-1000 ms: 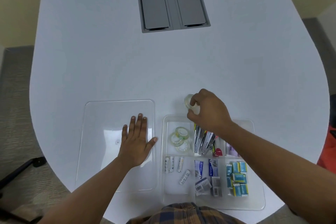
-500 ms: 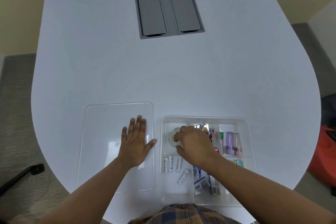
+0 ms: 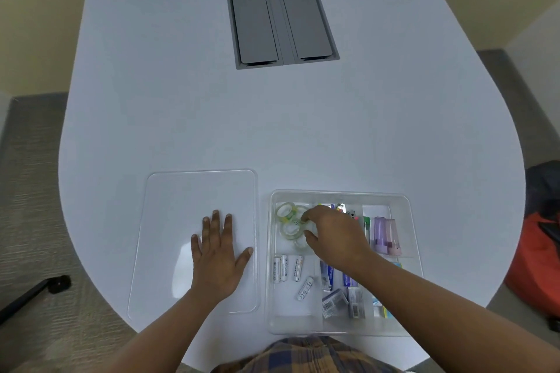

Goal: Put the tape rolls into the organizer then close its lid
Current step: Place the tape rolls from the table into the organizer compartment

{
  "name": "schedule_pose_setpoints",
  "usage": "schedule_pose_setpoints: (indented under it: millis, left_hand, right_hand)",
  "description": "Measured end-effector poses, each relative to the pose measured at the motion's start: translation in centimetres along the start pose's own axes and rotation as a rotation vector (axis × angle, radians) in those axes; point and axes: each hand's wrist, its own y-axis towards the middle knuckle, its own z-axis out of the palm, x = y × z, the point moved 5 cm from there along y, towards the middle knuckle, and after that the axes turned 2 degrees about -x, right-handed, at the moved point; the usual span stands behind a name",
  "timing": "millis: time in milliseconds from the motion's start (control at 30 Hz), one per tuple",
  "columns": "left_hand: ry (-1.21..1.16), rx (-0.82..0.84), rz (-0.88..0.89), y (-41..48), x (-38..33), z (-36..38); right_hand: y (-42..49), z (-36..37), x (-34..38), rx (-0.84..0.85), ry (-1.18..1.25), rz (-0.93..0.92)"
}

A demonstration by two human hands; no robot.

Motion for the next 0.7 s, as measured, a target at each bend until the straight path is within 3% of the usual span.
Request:
schedule_pose_setpoints:
  millis: [467, 700]
  left_hand:
    - [-0.010, 0.197, 0.014, 0.1, -0.1, 0.5]
    - [0.000, 0.223, 0.014, 0.0, -0.2, 0.3]
  right_hand:
    - [2.3, 1.4, 0.9, 0.148, -0.211, -0.029]
    - [2.6, 1.4, 0.8, 0.109, -0.223, -0.043]
